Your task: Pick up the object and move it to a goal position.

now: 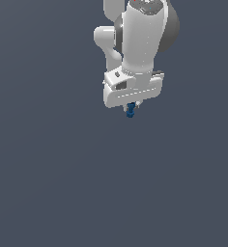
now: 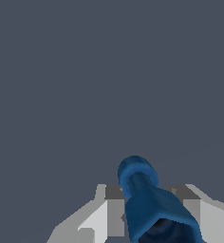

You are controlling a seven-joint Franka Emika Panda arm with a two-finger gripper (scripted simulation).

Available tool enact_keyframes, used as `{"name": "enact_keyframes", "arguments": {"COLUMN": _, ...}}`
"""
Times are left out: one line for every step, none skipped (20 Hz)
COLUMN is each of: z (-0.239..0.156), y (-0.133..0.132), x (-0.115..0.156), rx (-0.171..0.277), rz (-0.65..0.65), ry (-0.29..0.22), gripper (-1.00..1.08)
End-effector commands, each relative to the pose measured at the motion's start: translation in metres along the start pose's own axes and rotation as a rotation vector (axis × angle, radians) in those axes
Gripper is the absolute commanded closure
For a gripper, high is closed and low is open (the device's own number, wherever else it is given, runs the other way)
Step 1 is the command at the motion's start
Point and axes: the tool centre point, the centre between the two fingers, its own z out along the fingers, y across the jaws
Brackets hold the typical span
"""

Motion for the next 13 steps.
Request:
{"name": "enact_keyframes", "arguments": {"z": -0.018, "y": -0.004, "x": 0.002, "rx": 0.0, "rz": 0.0, "ry": -0.001, "gripper": 1.08}}
{"name": "enact_keyframes", "arguments": {"z": -0.023, "y": -0.005, "x": 0.003, "rx": 0.0, "rz": 0.0, "ry": -0.001, "gripper": 1.08}}
{"name": "enact_keyframes", "arguments": {"z": -0.028, "y": -0.006, "x": 0.004, "rx": 0.0, "rz": 0.0, "ry": -0.001, "gripper": 1.08}}
{"name": "enact_keyframes", "arguments": {"z": -0.033, "y": -0.007, "x": 0.005, "rx": 0.0, "rz": 0.0, "ry": -0.001, "gripper": 1.08}}
{"name": "enact_keyframes", "arguments": {"z": -0.037, "y": -0.008, "x": 0.006, "rx": 0.0, "rz": 0.0, "ry": -0.001, "gripper": 1.08}}
{"name": "enact_keyframes", "arguments": {"z": -0.041, "y": -0.008, "x": 0.007, "rx": 0.0, "rz": 0.0, "ry": -0.001, "gripper": 1.08}}
{"name": "enact_keyframes", "arguments": {"z": -0.043, "y": -0.008, "x": 0.007, "rx": 0.001, "rz": 0.001, "ry": -0.002, "gripper": 1.08}}
{"name": "enact_keyframes", "arguments": {"z": -0.046, "y": -0.009, "x": 0.008, "rx": 0.001, "rz": 0.001, "ry": -0.002, "gripper": 1.08}}
{"name": "enact_keyframes", "arguments": {"z": -0.048, "y": -0.009, "x": 0.008, "rx": 0.001, "rz": 0.001, "ry": -0.002, "gripper": 1.08}}
{"name": "enact_keyframes", "arguments": {"z": -0.049, "y": -0.009, "x": 0.009, "rx": 0.001, "rz": 0.001, "ry": -0.002, "gripper": 1.08}}
{"name": "enact_keyframes", "arguments": {"z": -0.05, "y": -0.01, "x": 0.009, "rx": 0.001, "rz": 0.001, "ry": -0.002, "gripper": 1.08}}
{"name": "enact_keyframes", "arguments": {"z": -0.05, "y": -0.01, "x": 0.01, "rx": 0.001, "rz": 0.001, "ry": -0.002, "gripper": 1.08}}
{"name": "enact_keyframes", "arguments": {"z": -0.05, "y": -0.009, "x": 0.01, "rx": 0.001, "rz": 0.001, "ry": -0.002, "gripper": 1.08}}
